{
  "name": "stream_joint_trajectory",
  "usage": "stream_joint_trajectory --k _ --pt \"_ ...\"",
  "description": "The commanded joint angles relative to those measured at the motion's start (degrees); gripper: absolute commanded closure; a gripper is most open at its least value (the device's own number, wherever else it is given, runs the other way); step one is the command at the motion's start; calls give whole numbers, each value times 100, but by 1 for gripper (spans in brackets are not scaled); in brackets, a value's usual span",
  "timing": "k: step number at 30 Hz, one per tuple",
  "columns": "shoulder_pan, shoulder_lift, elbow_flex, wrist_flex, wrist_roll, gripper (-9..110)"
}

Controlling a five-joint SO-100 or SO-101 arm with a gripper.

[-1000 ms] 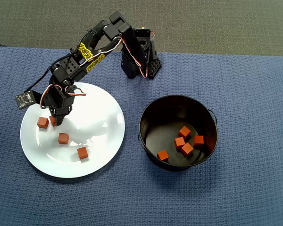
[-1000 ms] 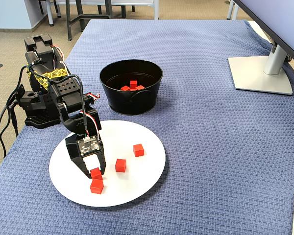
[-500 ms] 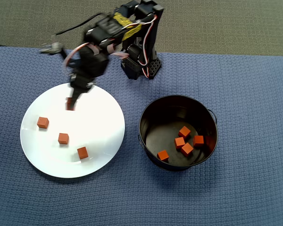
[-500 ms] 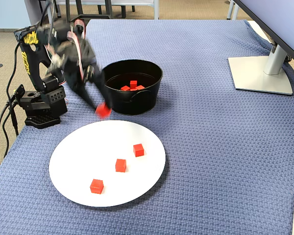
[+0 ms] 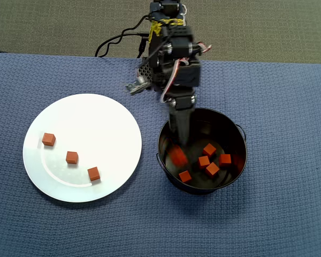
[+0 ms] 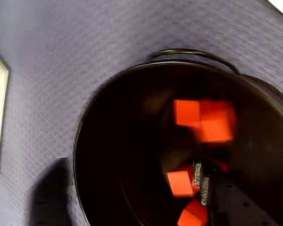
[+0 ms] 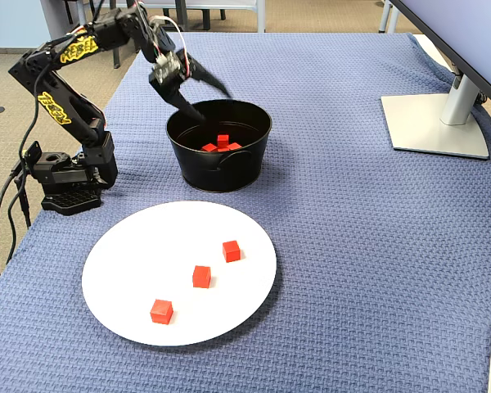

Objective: Pick up the red cubes from the white plate and place them in the black recipient

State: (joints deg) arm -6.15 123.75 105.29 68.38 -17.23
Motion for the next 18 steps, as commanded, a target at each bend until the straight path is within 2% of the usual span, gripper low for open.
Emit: stream_joint_trajectory --k 1,6,10,18 --pt "1002 18 -246 -193 -791 64" --pt "2751 -606 -272 -879 -1687 65" --pt "3656 -1274 -580 -1028 -1608 70" --pt "4403 -3366 -1749 -932 -1160 76"
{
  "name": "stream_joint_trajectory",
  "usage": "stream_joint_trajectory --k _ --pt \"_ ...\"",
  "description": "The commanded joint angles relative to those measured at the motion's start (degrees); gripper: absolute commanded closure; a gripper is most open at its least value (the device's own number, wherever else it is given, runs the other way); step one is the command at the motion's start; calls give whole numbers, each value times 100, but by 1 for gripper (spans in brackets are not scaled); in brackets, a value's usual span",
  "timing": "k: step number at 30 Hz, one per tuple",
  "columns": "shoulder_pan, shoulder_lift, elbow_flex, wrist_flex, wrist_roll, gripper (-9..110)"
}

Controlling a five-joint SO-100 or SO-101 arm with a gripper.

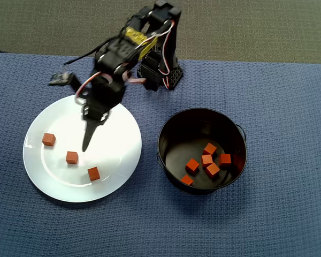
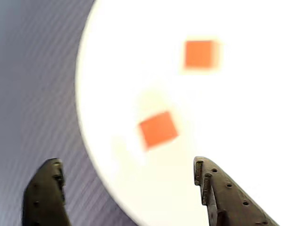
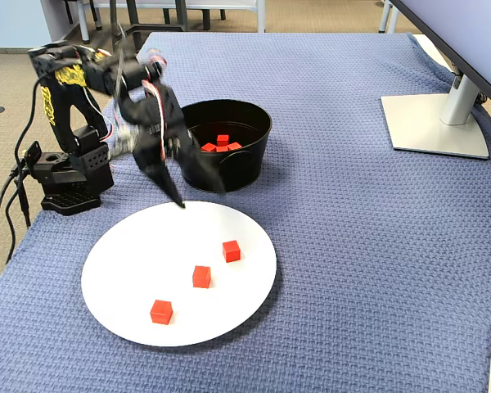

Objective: Pick up the red cubes from the white plate and place them in the black recipient

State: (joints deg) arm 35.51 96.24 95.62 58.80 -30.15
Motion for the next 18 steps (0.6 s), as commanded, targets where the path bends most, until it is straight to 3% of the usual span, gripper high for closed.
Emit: stream_joint_trajectory --k 1,14,18 --pt "246 -817 -905 123 132 76" --pt "431 -3445 -3604 1433 211 76" --pt "352 -3771 -3981 1784 -501 74"
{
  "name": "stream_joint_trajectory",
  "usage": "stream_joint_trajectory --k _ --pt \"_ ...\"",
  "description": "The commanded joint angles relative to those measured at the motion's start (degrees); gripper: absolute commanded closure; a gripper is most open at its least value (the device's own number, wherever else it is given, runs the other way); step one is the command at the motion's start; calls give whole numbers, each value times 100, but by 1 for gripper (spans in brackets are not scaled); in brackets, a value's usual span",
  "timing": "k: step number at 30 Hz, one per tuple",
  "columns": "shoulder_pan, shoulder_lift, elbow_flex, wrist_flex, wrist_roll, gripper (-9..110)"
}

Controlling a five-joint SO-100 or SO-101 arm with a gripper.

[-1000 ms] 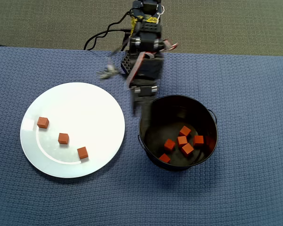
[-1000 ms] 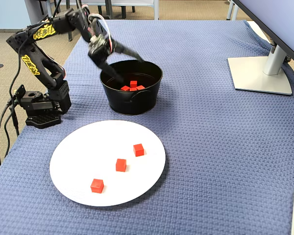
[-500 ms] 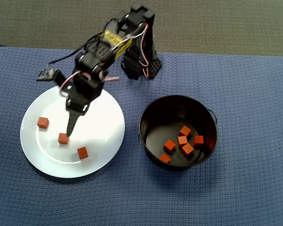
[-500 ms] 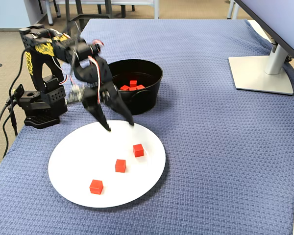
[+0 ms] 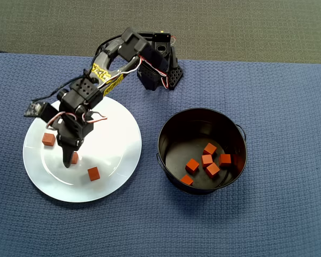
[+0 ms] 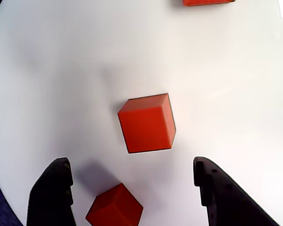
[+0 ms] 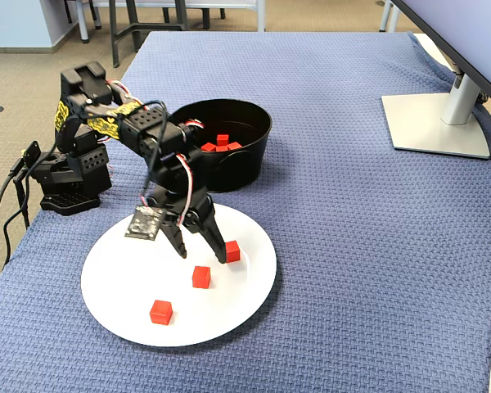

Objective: Pick up the red cubes from the white plate and place them in the black recipient

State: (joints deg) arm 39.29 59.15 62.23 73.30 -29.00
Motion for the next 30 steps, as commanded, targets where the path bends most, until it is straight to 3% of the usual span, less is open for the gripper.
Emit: stream_joint_trajectory --k 1,6,30 --pt "-35 -105 -659 369 -853 74" --pt "44 -527 -1046 396 -1283 75" --pt "211 -1626 -2162 457 -1151 81"
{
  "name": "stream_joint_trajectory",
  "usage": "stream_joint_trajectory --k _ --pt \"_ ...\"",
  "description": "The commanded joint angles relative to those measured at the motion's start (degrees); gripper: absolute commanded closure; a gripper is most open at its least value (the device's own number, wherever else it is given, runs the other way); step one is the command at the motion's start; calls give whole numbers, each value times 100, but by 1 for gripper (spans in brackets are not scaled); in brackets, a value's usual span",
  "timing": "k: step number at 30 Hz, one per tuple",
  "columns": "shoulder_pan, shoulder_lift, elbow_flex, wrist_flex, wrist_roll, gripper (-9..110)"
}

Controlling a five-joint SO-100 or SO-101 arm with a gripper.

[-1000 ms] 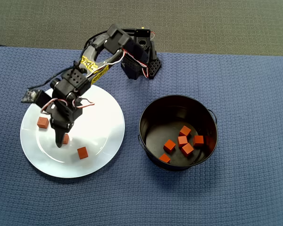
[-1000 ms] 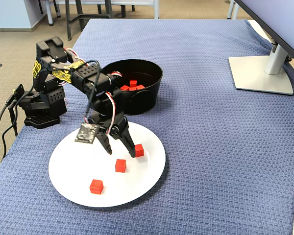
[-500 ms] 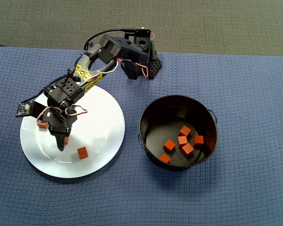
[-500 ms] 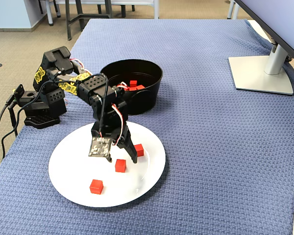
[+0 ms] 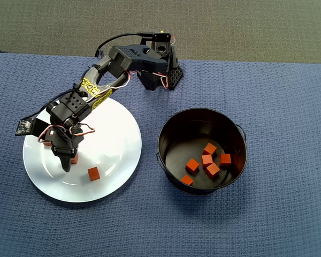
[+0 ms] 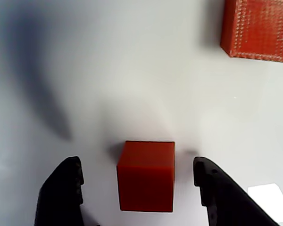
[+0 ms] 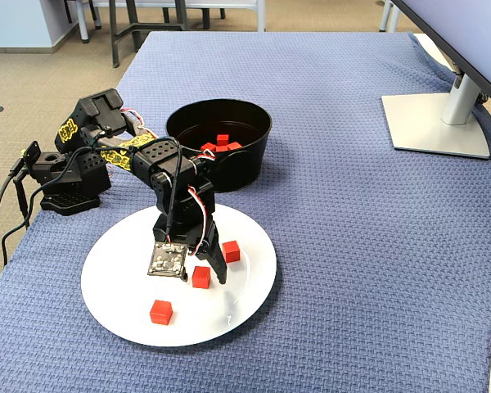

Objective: Pick up the red cubes from the white plate and place them in the black recipient

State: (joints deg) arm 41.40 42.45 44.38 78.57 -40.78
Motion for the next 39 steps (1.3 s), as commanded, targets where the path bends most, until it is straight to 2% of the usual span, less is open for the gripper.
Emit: stream_joint_trajectory --k 1,5,23,33,39 --pt "-18 18 -378 -105 26 82" --pt "-35 26 -387 -123 97 89" --pt "-70 545 -26 -246 483 101" --pt "-158 3164 1345 -9 1600 101" --pt "-1020 5414 2435 369 2575 101"
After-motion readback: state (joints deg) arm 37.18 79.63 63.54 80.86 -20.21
